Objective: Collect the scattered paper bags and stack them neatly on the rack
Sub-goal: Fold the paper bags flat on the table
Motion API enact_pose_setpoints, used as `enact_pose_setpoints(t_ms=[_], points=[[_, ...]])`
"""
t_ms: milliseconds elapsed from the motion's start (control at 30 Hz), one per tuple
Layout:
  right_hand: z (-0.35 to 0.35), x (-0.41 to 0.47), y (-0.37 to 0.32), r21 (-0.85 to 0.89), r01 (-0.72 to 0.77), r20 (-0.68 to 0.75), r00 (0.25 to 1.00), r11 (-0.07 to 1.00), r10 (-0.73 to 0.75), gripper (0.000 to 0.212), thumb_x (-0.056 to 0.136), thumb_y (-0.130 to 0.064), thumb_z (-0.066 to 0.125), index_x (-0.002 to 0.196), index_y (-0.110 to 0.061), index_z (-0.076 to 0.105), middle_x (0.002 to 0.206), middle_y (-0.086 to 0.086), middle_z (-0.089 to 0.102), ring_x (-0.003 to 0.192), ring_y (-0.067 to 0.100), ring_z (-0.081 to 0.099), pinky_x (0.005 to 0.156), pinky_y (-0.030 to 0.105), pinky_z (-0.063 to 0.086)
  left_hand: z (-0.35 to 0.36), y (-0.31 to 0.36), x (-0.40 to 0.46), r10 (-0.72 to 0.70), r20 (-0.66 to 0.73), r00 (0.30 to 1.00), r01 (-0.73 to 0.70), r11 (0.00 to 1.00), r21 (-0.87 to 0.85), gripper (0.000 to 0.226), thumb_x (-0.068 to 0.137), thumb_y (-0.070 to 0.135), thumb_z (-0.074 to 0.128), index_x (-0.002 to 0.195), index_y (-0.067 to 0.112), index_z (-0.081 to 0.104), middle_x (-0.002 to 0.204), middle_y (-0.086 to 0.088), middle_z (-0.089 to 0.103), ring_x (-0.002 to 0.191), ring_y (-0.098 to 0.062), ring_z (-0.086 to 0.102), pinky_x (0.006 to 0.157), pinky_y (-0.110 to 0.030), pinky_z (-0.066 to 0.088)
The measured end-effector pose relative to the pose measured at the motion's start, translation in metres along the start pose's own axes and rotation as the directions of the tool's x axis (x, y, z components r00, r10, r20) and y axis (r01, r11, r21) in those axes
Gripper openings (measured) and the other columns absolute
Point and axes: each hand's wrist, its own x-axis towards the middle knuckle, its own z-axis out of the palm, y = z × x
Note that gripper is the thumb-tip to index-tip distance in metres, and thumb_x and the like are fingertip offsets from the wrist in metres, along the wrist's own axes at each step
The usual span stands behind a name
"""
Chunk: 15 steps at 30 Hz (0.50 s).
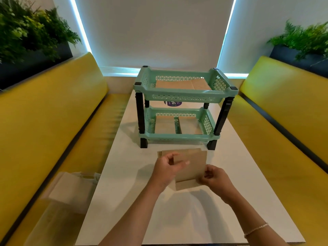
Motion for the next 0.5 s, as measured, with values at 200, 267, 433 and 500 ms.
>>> enact_pose_setpoints(t_ms=[200, 267, 433, 500], points=[[0.020, -0.001, 0.006, 0.132, -0.006, -0.029, 1.000, 0.991, 0.010, 0.021, 0.074, 0.003, 0.071, 0.090, -0.010, 0.067, 0.087, 0.008, 0.071, 0.081, 0.022, 0.066, 0.068, 0.027, 0.054, 0.017, -0.044, -0.008, -0.156, 0.098, 0.983, 0.108, 0.919, 0.378, 0.068, 0.071, 0.019, 0.080, 0.130, 0.021, 0.045, 0.121, 0.002, 0.058, 0.112, -0.016, 0.055, 0.095, -0.025, 0.046], [0.019, -0.002, 0.000, 0.187, -0.002, -0.013, 1.000, 0.982, 0.004, 0.024, 0.074, 0.005, 0.071, 0.088, -0.014, 0.065, 0.089, 0.006, 0.071, 0.082, 0.018, 0.066, 0.066, 0.023, 0.053, 0.015, -0.049, -0.009, -0.141, 0.068, 0.988, 0.093, 0.879, 0.468, 0.048, 0.079, 0.011, 0.070, 0.124, 0.017, 0.054, 0.118, -0.002, 0.062, 0.107, -0.017, 0.058, 0.083, -0.017, 0.044], [-0.002, -0.003, -0.016, 0.396, 0.059, -0.057, 0.998, 0.916, -0.039, 0.029, 0.072, 0.012, 0.069, 0.087, -0.012, 0.065, 0.088, 0.005, 0.069, 0.083, 0.019, 0.065, 0.069, 0.026, 0.052, -0.002, -0.036, -0.005, -0.058, 0.085, 0.995, 0.006, 0.858, 0.514, 0.031, 0.083, 0.010, 0.065, 0.113, 0.017, 0.065, 0.100, 0.003, 0.068, 0.085, -0.009, 0.060, 0.063, -0.007, 0.042], [-0.014, 0.000, -0.012, 0.466, 0.059, -0.085, 0.996, 0.883, -0.022, 0.029, 0.070, 0.015, 0.068, 0.091, -0.005, 0.065, 0.091, 0.009, 0.068, 0.085, 0.023, 0.063, 0.076, 0.033, 0.053, -0.012, -0.027, -0.002, -0.049, 0.065, 0.997, 0.014, 0.885, 0.466, 0.030, 0.080, 0.012, 0.069, 0.106, 0.025, 0.066, 0.088, 0.013, 0.066, 0.077, -0.003, 0.060, 0.059, -0.004, 0.043]])
